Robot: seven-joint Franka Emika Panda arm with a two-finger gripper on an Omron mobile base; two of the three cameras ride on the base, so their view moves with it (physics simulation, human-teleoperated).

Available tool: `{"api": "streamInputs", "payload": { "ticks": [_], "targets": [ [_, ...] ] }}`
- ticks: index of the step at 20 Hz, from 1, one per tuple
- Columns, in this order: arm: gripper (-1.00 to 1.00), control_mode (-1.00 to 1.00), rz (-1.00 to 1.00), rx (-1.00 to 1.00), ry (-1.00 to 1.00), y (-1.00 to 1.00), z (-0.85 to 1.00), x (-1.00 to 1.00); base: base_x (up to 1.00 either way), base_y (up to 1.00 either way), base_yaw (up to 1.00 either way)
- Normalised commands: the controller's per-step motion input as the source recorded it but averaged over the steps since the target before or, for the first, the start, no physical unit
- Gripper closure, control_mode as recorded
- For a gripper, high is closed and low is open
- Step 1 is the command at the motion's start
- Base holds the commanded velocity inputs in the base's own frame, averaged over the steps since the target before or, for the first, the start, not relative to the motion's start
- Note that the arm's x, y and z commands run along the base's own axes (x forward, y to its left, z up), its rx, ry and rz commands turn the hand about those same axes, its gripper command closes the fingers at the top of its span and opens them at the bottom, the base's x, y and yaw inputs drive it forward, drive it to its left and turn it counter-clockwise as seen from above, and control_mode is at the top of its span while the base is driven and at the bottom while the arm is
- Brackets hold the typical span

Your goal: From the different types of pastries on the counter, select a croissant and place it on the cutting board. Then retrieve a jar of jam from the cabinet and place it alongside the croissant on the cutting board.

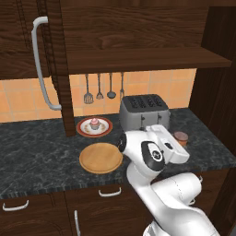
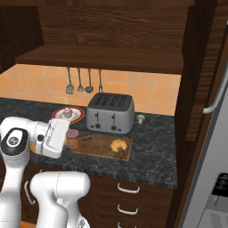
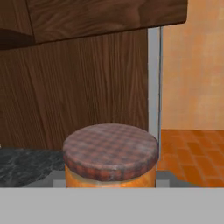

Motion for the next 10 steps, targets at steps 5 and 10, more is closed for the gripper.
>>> {"api": "streamInputs", "payload": {
  "ticks": [5,10],
  "targets": [
    [1.00,-1.00,0.00,-0.06,-0.04,-0.01,-0.44,0.23,0.00,0.00,0.00],
    [1.00,-1.00,0.00,0.00,-0.10,-0.06,-0.46,0.87,0.00,0.00,0.00]
  ]
}}
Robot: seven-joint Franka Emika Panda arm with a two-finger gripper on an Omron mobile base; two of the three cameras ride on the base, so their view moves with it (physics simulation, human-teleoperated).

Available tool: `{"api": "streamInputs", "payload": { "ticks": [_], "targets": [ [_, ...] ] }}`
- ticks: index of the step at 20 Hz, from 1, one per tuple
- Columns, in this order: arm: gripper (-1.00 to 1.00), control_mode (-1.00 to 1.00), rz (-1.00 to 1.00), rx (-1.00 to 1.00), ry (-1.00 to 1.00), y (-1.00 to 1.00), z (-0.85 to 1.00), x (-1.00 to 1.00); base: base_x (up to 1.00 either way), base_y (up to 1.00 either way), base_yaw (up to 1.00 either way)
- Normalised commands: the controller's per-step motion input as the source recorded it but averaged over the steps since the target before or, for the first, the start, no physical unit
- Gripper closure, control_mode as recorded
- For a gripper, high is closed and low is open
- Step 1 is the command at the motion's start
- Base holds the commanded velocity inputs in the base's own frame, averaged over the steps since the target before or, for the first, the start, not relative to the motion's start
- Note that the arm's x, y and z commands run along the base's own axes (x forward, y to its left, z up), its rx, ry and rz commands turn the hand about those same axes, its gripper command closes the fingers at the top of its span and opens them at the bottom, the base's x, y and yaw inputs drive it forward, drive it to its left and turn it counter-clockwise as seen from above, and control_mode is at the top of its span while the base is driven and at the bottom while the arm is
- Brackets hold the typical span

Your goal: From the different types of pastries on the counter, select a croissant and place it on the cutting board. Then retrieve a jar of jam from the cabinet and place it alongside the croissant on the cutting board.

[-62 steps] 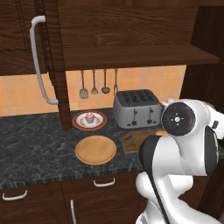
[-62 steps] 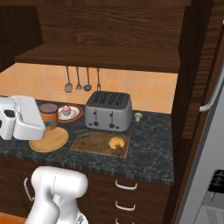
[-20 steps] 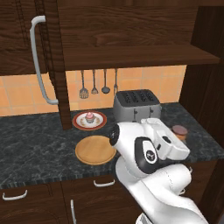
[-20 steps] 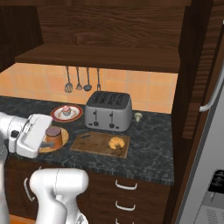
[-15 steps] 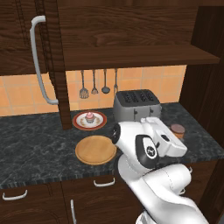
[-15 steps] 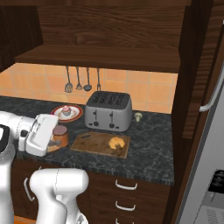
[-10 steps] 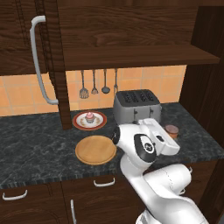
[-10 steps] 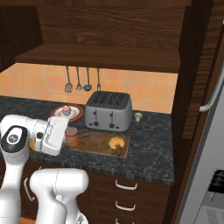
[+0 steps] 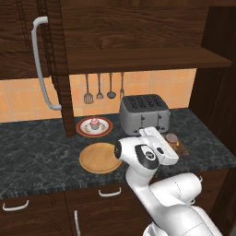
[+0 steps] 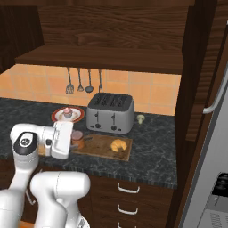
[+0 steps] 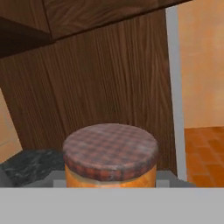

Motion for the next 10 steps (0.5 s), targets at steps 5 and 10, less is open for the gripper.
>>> {"api": "streamInputs", "payload": {
  "ticks": [5,10],
  "targets": [
    [1.00,-1.00,0.00,-0.01,-0.07,0.00,-0.38,0.77,0.00,0.00,0.00],
    [1.00,-1.00,0.00,0.00,0.00,-0.48,-0.39,0.80,0.00,0.00,0.00]
  ]
}}
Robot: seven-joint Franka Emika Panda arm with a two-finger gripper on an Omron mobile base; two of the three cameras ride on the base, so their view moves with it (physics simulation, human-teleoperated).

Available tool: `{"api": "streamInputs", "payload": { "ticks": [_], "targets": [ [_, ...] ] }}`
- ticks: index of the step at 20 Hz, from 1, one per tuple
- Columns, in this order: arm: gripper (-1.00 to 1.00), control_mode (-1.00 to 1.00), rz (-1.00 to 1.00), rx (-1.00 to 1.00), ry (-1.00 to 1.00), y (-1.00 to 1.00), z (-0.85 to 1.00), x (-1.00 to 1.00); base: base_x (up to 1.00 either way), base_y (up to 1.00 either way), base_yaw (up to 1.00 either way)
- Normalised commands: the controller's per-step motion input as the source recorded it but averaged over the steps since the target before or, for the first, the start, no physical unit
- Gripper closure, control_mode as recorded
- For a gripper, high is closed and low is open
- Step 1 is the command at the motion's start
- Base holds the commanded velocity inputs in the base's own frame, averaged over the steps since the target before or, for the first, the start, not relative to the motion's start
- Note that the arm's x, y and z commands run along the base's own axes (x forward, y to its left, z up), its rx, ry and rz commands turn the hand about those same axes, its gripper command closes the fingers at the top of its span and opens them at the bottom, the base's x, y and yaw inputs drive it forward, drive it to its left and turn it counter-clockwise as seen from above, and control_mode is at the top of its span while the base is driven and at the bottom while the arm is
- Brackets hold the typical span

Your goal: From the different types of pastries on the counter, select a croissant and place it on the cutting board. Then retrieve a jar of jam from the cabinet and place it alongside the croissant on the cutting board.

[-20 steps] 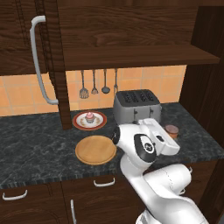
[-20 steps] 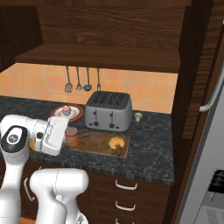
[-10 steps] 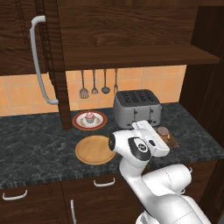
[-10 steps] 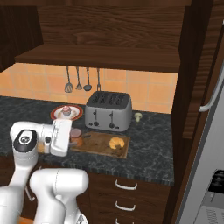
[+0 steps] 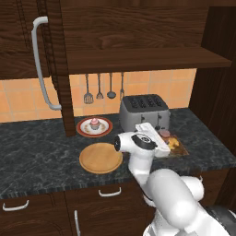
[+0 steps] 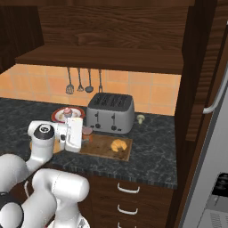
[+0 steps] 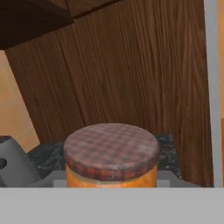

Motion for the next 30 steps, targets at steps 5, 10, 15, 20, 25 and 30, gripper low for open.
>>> {"api": "streamInputs", "payload": {
  "ticks": [5,10,15,20,25,30],
  "targets": [
    [1.00,-1.00,0.00,0.00,0.00,-0.36,-0.36,0.51,0.00,0.00,0.00],
    [1.00,-1.00,-0.01,0.00,0.07,0.00,-0.25,0.00,0.00,0.00,0.00],
    [1.00,-1.00,-0.03,0.00,0.15,0.00,-0.59,0.00,0.00,0.00,0.00],
    [1.00,-1.00,-0.01,-0.01,0.00,0.01,-0.05,0.32,0.00,0.00,0.00],
    [1.00,-1.00,-0.02,-0.02,-0.01,0.03,-0.27,0.67,0.00,0.00,0.00],
    [1.00,-1.00,0.00,0.00,0.00,0.01,-0.11,0.00,0.00,0.00,0.00]
  ]
}}
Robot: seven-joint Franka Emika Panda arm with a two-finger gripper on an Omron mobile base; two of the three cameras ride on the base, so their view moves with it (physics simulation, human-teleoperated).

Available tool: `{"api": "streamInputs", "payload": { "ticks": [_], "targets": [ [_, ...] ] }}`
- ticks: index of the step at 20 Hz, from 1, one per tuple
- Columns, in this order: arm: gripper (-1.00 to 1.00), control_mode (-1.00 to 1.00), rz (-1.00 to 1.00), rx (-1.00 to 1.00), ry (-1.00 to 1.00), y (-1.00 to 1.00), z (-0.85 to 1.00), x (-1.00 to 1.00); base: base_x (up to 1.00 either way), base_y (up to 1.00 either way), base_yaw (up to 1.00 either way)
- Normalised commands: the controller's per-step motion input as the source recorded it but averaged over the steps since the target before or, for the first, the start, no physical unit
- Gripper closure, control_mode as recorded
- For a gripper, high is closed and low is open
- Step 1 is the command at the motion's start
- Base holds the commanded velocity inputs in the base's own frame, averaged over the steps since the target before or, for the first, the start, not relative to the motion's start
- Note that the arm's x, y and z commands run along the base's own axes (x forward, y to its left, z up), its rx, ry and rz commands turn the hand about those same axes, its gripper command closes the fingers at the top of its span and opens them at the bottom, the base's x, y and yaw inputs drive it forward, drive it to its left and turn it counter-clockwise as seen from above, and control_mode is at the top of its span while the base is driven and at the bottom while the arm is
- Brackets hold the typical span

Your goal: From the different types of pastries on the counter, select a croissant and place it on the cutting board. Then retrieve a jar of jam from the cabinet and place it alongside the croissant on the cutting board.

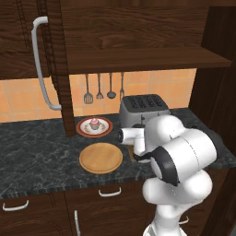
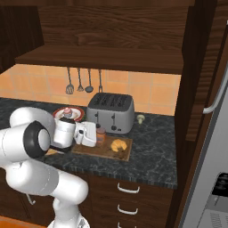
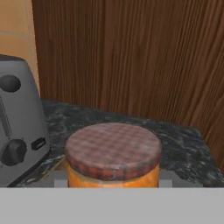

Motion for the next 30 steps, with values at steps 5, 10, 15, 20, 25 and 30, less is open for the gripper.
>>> {"api": "streamInputs", "payload": {
  "ticks": [5,10,15,20,25,30],
  "targets": [
    [1.00,-1.00,0.00,0.00,0.01,0.01,-0.75,0.00,0.00,0.00,0.00],
    [1.00,-1.00,0.00,0.00,0.00,0.00,-0.47,-0.02,0.00,0.00,0.00],
    [1.00,-1.00,-0.01,-0.01,-0.07,0.10,0.00,0.11,0.00,0.00,0.00],
    [1.00,-1.00,-0.15,-0.05,-0.07,0.25,-0.04,0.30,0.00,0.00,0.00],
    [1.00,-1.00,-0.03,-0.05,-0.04,0.17,-0.45,0.27,0.00,0.00,0.00],
    [1.00,-1.00,-0.11,-0.13,-0.14,0.30,-0.93,0.37,0.00,0.00,0.00]
  ]
}}
